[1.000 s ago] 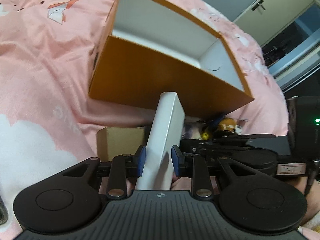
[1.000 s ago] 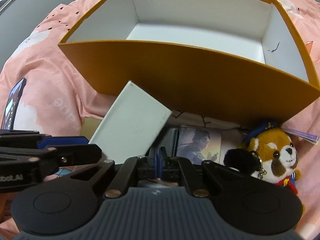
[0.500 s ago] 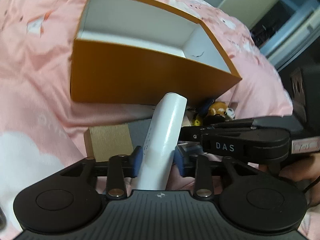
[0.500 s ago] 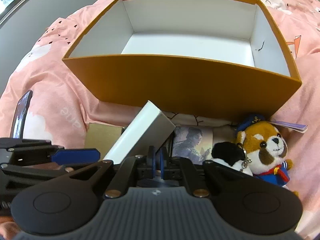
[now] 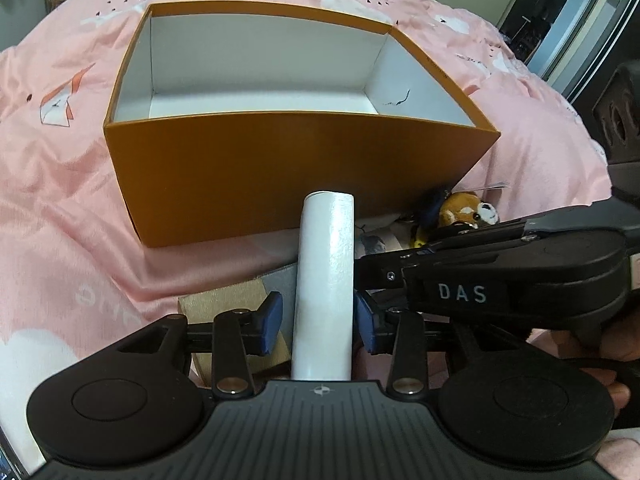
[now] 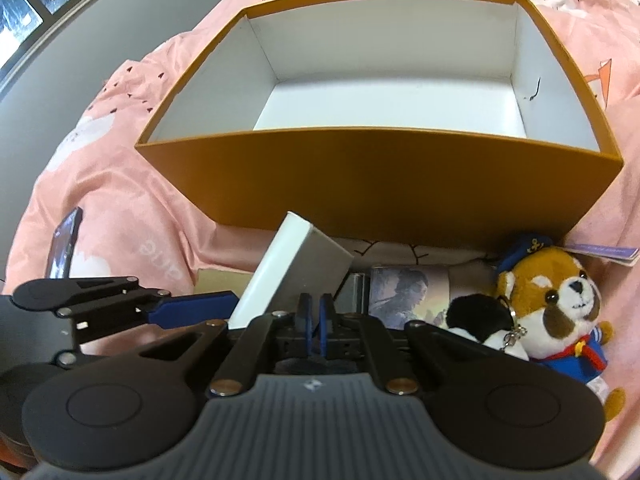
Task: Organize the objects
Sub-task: 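Lift the white case with the left tool while the right tool reaches toward the gold cube, then grasp the gold cube with the right tool while the left tool holds the white case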
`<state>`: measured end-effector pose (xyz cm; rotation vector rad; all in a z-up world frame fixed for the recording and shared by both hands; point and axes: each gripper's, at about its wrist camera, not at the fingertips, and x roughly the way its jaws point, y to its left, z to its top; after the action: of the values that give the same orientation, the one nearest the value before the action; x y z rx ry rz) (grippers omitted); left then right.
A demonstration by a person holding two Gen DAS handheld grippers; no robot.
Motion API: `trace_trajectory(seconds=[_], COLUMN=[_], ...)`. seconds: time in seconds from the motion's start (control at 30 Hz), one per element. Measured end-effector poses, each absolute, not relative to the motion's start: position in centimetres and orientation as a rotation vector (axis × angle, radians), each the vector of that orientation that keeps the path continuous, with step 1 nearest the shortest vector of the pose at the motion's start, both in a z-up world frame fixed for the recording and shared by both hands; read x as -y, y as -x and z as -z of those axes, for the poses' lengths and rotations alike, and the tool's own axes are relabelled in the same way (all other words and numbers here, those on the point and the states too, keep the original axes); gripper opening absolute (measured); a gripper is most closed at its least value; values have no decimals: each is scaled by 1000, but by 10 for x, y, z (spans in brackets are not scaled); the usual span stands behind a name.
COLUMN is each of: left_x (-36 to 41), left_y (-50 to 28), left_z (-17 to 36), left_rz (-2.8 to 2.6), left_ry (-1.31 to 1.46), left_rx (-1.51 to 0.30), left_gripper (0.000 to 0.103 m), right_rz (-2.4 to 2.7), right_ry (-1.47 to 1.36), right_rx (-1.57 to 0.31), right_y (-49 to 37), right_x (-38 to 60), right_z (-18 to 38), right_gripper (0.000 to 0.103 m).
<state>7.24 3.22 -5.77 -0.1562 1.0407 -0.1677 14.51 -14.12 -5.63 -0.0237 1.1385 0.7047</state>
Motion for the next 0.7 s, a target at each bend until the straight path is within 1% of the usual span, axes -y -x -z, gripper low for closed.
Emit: trace_trajectory(seconds=[0.1,0.13,0.17,0.33,0.47,0.5,0.53,0.6,0.63,0.7], left_x=[-32,-32,-31,-48,-69,-73,-74,-79,-84,-91], left_y=[-74,-74,-74,-59,-41,-37,-35,-30,-27,-26], left_z=[61,62,63,58,38,32,27,17,13,7], left_rz=[163,174,179,152,121,116,111,83,72,60], left_ry=[152,152,145,220,273,275,271,253,263,296], left_rx=[-1052,-1056,-1068,-1054,-1009,-997,-992,-972,-959,-942], left_gripper=[43,33,32,31,31,31,31,31,31,31], right_rz=[-709,-711,-713,-737,-810,-836,-869,-942,-975,-1044], right_ry=[18,16,15,40,133,170,211,316,371,487], right_rx=[-1142,-1142,-1141,-1126,-1086,-1073,-1060,-1028,-1013,-977], right_y=[-146,-146,-146,-142,-138,-136,-133,-126,-123,-115], right_x=[141,141,142,140,131,127,122,109,102,88], right_z=[57,56,56,50,39,36,33,28,28,28], right_gripper=[5,6,6,7,8,10,14,24,31,32])
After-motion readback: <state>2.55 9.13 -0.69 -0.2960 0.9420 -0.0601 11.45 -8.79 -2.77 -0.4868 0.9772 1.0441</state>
